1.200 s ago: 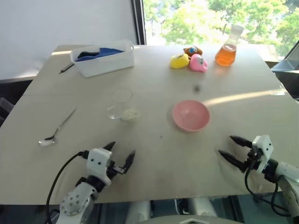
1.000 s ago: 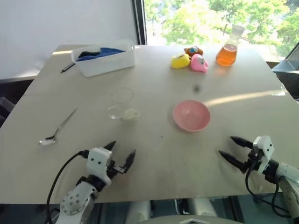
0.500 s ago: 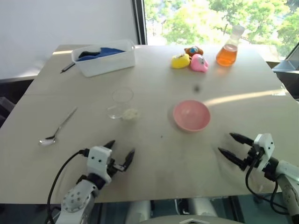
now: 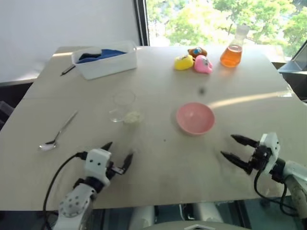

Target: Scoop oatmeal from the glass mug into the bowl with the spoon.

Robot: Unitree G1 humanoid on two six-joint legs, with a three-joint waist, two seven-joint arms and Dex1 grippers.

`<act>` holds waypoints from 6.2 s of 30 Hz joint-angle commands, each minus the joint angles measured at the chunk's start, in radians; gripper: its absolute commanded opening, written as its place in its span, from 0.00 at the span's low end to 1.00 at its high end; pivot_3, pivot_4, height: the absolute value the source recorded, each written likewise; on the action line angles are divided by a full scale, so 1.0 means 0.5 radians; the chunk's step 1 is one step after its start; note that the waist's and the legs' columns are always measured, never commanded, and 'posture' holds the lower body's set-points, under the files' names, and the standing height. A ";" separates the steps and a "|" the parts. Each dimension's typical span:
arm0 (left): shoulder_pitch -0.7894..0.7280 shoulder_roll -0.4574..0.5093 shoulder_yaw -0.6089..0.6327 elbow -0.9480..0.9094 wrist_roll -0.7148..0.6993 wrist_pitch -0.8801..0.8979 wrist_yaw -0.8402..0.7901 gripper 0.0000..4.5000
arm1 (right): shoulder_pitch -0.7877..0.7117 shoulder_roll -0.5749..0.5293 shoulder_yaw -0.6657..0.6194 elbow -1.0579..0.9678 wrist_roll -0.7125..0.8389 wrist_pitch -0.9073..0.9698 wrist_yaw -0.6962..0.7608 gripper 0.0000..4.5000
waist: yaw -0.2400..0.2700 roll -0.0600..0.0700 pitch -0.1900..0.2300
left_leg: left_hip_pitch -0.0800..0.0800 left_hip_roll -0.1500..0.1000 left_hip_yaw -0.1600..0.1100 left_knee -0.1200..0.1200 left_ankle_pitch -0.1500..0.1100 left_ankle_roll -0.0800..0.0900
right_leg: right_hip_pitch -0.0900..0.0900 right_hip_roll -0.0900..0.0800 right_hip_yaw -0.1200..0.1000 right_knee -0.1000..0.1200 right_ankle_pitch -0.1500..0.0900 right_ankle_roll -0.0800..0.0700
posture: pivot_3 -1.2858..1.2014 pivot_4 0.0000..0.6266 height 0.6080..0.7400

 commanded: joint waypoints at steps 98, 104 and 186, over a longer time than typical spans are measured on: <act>-2.334 0.548 -0.627 0.033 -0.289 0.511 -0.638 0.00 | -1.930 0.585 -0.074 -0.113 1.226 1.290 -1.637 0.82 | 0.003 -0.010 0.023 | -0.063 -0.008 -0.009 0.034 0.008 -0.013 | -0.053 -0.003 -0.010 0.030 0.005 0.007 | 0.52 0.24 1.00; -2.360 0.491 -0.612 0.065 -0.236 0.505 -0.622 0.00 | -1.902 0.563 -0.078 -0.122 1.241 1.288 -1.646 0.16 | 0.003 -0.010 0.023 | -0.063 -0.007 -0.008 0.034 0.008 -0.013 | -0.053 -0.003 -0.009 0.029 0.005 0.007 | 0.52 0.24 1.00; -1.043 -0.046 0.059 0.677 0.098 -0.303 0.167 0.27 | -1.835 0.535 -0.271 0.246 0.884 1.242 -1.676 0.00 | 0.000 0.000 0.018 | -0.063 -0.007 -0.004 0.033 0.008 0.002 | -0.052 -0.014 -0.009 0.029 0.012 0.013 | 0.52 0.24 1.00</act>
